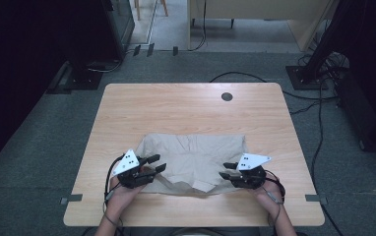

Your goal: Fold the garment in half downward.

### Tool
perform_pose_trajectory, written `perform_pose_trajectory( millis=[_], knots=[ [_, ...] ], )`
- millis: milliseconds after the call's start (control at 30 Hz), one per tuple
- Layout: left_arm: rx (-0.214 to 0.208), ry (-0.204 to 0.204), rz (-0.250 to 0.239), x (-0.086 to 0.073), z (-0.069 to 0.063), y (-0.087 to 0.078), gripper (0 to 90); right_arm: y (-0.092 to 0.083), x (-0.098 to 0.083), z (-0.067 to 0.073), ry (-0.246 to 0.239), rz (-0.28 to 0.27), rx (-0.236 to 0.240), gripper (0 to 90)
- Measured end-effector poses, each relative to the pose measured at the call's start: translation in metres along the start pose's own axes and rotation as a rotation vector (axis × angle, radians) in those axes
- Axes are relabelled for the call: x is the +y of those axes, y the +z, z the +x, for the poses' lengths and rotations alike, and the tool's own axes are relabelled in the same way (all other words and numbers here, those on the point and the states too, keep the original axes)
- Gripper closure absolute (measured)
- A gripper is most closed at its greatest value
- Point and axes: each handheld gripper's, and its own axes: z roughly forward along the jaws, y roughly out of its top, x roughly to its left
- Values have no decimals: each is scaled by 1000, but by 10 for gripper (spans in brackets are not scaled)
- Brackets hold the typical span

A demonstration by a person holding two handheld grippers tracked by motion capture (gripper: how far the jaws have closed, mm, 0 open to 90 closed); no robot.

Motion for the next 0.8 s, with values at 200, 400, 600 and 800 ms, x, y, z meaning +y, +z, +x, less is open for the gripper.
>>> perform_pose_trajectory(
  millis=[200, 400, 600, 800],
  knots=[
    [28, 23, 9, 3, -1, 1, 483, 2, 2, 2, 3, -1, -14, 589],
    [72, 26, 2, 7, 1, -3, 414, 10, 8, 8, -5, -10, -4, 580],
    [111, 39, -1, 11, 6, -9, 394, 15, 7, 9, -4, 5, 2, 576],
    [118, 35, -3, 14, 9, -9, 394, 15, 7, 8, -3, 2, -1, 564]
  ],
)
